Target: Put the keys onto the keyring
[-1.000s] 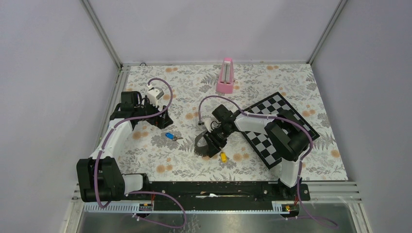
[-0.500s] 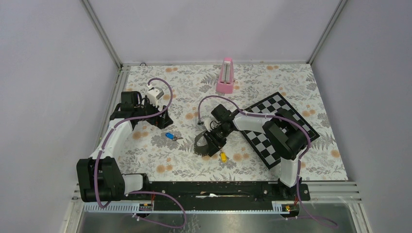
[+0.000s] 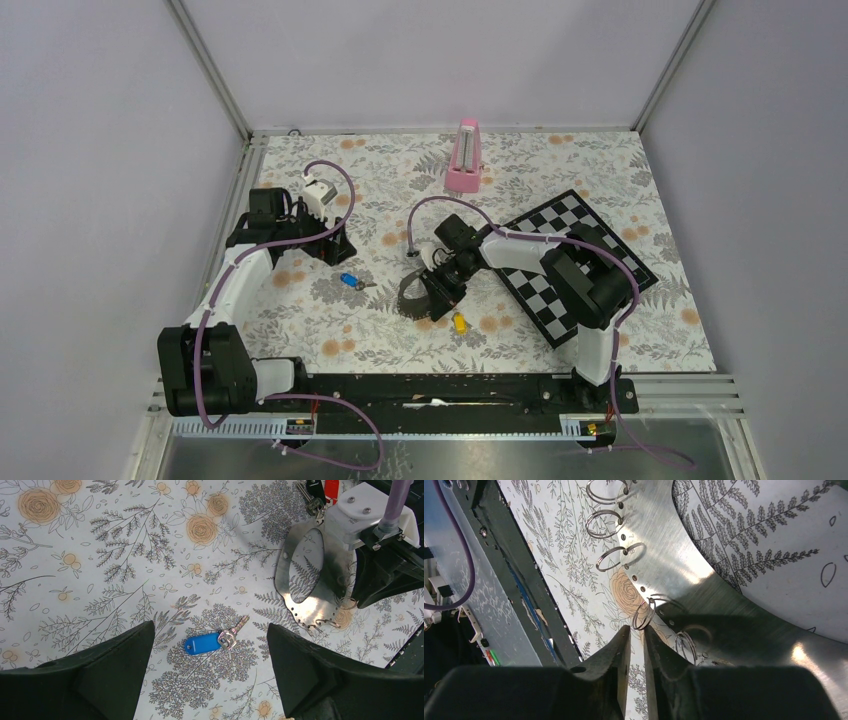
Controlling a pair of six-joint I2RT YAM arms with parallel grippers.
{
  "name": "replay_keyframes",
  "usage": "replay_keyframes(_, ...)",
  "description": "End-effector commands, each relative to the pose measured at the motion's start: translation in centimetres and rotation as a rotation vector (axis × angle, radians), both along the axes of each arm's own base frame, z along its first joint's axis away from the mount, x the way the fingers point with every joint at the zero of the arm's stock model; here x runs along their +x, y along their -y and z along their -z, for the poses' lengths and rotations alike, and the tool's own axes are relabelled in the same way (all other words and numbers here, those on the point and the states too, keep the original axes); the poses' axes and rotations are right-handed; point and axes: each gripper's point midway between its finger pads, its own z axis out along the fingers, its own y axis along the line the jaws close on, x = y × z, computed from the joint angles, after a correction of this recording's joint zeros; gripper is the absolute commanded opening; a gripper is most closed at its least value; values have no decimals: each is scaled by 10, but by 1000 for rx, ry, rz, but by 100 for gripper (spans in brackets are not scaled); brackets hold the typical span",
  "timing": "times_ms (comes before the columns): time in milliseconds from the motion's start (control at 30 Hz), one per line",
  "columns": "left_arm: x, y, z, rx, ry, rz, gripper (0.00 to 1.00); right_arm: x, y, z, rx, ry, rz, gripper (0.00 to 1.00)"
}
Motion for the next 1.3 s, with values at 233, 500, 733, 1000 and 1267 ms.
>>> replay_keyframes(233, 10, 0, -18, 1, 77, 4, 91, 13, -4, -2, -10, 16, 13, 32)
replay_keyframes(500, 10, 0, -19, -1, 79, 6, 91, 15, -5, 2, -20, 14, 16, 33)
replay_keyframes(733, 10, 0, -19, -1, 81, 6, 92, 17, -10, -2, -2, -1, 18, 33)
replay_keyframes(1000, 10, 1, -19, -3, 80, 8, 92, 18, -11, -7, 22, -17, 25, 34)
replay_keyframes(1267, 9, 1, -19, -7, 76, 8, 92, 21, -12, -9, 23, -18, 37, 34)
